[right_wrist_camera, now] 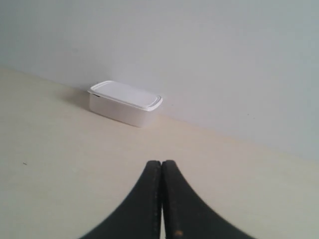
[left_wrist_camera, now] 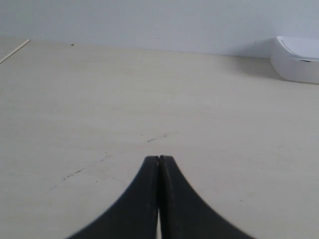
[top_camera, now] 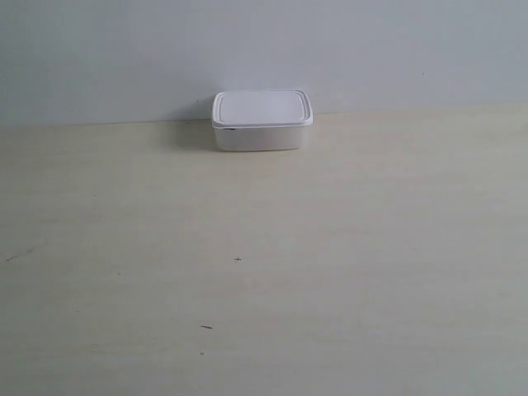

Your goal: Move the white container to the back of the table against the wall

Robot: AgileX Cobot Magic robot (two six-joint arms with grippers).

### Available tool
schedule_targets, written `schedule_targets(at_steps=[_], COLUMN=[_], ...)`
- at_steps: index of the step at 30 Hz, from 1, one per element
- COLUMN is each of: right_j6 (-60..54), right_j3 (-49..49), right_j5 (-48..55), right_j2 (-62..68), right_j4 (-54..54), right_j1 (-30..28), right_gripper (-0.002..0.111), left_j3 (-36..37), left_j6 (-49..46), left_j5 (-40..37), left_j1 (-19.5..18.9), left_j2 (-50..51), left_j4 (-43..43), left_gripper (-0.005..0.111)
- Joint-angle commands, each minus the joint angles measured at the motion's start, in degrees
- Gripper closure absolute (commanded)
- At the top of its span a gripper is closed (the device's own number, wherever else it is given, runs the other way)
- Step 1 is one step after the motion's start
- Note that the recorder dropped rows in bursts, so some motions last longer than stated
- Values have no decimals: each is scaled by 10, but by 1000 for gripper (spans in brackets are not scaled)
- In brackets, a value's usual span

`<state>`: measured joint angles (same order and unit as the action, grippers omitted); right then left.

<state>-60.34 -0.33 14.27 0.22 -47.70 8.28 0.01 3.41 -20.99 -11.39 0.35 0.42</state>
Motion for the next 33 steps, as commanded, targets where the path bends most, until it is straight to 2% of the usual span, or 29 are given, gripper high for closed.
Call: schedule_targets(at_steps=[1,5,7,17,33], right_j6=[88,211,236,239,244], right_j3=[3,3,3,3,3], right_j5=[57,96,96,96,91], right_j2=[-2,-2,-2,-2,-2], right_j4=[68,95,95,89,92], right_j1=[-16,-20,-30,-84,-84], right_gripper=[108,108,108,108,108], left_j3=[0,0,0,0,0], left_j6=[2,2,2,2,2], left_j5=[8,8,8,8,8], left_j1=[-1,-1,-1,-1,-1], left_j2=[-3,-3,-3,-3,-3], left_j4=[2,2,2,2,2], left_gripper=[107,107,107,107,107])
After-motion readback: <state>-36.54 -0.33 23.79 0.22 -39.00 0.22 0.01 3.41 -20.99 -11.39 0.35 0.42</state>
